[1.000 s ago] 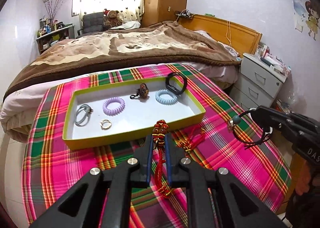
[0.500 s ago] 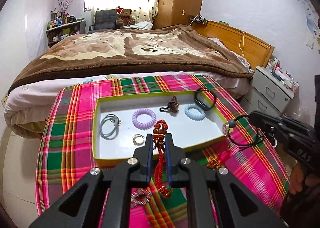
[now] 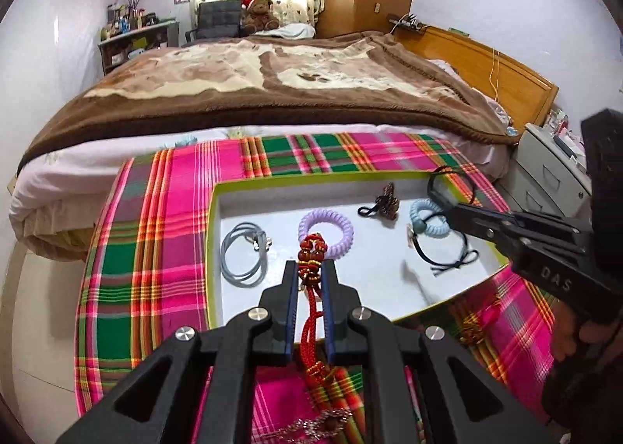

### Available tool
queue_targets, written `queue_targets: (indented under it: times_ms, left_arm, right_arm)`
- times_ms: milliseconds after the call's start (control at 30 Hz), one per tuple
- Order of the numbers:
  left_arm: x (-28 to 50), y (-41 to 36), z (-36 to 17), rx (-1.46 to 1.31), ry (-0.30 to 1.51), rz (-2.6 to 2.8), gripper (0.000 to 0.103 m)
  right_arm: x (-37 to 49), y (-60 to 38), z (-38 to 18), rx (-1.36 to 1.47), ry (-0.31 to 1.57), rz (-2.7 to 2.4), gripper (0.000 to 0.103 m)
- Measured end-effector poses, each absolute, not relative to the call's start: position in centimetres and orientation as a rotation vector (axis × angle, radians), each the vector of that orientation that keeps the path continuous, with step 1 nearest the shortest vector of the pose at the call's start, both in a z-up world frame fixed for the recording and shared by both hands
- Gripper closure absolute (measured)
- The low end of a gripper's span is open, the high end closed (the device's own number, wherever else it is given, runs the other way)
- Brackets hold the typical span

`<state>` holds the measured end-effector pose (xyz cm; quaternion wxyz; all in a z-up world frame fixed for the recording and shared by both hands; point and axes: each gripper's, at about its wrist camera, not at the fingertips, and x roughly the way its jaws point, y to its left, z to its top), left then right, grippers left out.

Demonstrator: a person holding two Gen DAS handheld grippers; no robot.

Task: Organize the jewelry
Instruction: 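Carry the red tassel in the left tool while the right tool carries the black hair tie, then drop the red tassel from the left tool while the right tool releases the black hair tie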

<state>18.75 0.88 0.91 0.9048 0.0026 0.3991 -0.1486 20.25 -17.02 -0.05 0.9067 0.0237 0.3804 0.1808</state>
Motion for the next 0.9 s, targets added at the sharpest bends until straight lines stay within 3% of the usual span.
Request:
queue_targets:
  times_ms: [367,900]
  left_arm:
    - [20.6,-1.3,-1.3,0.05,0.883,-0.338,0.091]
    - [20.7,-3.8,-2.5,0.088,0.922,-0.372,0.091]
  right_arm:
    - [23.4,-17.5,-3.8,0.026,0.874,0.353,0.101]
    - [24.0,-17.1,-4.5,-0.088,0.876,0.301,0.101]
